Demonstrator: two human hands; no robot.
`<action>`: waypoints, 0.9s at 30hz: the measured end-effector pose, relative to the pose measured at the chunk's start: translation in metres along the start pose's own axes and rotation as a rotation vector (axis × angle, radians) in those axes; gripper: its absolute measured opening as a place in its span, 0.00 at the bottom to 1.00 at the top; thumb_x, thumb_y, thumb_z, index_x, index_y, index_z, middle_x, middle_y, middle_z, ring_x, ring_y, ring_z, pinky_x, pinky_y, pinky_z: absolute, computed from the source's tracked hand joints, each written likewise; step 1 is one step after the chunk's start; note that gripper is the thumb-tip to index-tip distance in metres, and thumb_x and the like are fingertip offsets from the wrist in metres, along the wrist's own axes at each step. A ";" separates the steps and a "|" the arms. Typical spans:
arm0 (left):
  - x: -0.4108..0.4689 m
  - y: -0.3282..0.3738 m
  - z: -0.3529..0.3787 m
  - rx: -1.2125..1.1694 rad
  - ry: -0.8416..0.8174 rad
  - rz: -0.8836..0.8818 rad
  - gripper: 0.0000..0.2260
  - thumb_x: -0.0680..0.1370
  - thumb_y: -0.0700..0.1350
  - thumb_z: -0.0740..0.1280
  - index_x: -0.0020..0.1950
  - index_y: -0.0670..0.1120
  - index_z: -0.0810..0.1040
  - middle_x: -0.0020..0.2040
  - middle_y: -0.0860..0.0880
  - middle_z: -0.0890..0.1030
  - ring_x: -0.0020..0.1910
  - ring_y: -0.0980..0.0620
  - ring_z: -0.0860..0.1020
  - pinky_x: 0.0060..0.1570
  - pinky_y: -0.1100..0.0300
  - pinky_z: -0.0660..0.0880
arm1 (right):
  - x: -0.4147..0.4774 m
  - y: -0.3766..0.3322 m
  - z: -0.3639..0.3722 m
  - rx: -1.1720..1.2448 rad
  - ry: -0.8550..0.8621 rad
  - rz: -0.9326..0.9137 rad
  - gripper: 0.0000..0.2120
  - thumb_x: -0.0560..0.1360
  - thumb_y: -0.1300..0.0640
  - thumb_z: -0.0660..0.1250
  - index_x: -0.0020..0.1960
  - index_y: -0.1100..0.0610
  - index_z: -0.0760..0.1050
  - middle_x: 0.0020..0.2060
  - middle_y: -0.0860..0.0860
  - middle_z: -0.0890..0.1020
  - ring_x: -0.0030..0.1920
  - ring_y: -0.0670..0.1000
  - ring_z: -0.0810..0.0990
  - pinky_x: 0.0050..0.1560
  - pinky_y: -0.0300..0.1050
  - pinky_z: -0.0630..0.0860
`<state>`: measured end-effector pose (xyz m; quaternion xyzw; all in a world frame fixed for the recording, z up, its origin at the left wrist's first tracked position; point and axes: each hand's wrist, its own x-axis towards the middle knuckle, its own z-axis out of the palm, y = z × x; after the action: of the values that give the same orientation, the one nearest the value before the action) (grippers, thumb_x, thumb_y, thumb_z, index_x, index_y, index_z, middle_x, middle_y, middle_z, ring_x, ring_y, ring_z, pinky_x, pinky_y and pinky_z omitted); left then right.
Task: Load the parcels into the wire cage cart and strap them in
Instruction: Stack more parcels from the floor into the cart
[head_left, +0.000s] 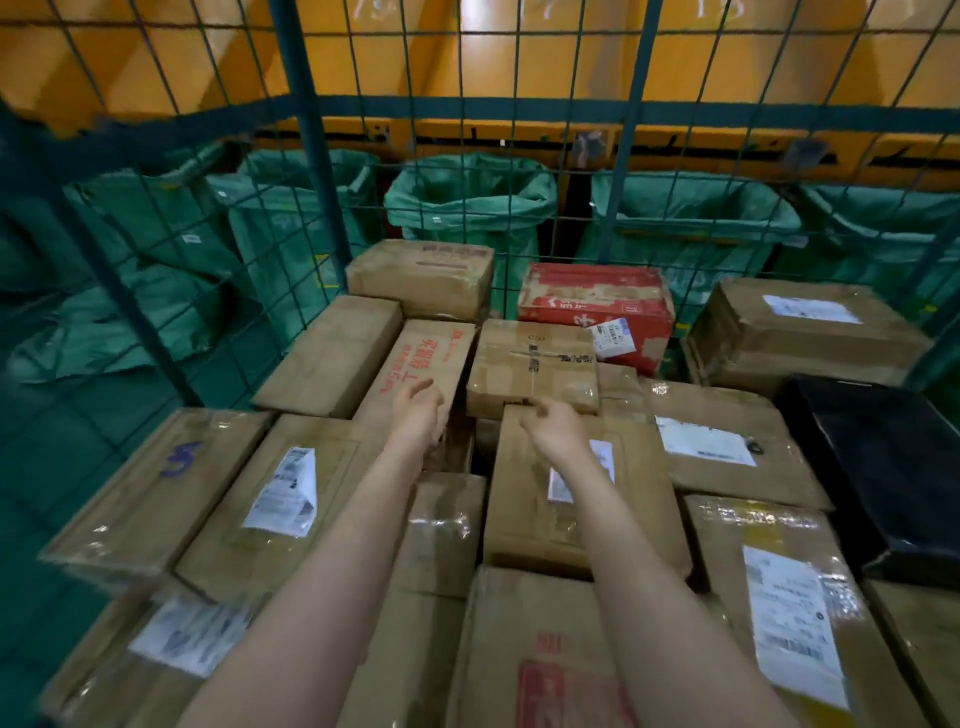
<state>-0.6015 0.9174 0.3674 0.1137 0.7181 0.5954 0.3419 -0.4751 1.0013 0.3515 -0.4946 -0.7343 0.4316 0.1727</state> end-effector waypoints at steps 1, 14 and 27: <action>-0.011 -0.001 -0.013 0.000 0.017 0.035 0.11 0.80 0.39 0.59 0.60 0.49 0.74 0.61 0.46 0.75 0.59 0.47 0.74 0.57 0.56 0.73 | -0.014 -0.006 0.004 0.062 -0.003 -0.006 0.19 0.79 0.62 0.58 0.69 0.61 0.70 0.62 0.58 0.77 0.60 0.57 0.75 0.51 0.41 0.69; -0.124 -0.036 -0.144 -0.023 0.047 0.078 0.07 0.79 0.38 0.61 0.48 0.49 0.75 0.38 0.52 0.75 0.35 0.56 0.71 0.32 0.64 0.65 | -0.156 -0.054 0.066 0.512 -0.088 0.103 0.07 0.77 0.62 0.62 0.48 0.53 0.77 0.44 0.51 0.81 0.34 0.46 0.78 0.35 0.38 0.72; -0.225 -0.114 -0.275 -0.084 0.180 0.044 0.07 0.78 0.38 0.61 0.48 0.48 0.77 0.45 0.49 0.78 0.42 0.53 0.75 0.38 0.62 0.69 | -0.303 -0.070 0.175 0.607 -0.276 0.207 0.07 0.79 0.63 0.59 0.51 0.56 0.75 0.38 0.50 0.80 0.28 0.46 0.76 0.29 0.36 0.69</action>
<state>-0.5792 0.5446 0.3571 0.0611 0.7175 0.6403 0.2674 -0.4978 0.6458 0.3607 -0.4295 -0.5350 0.7083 0.1662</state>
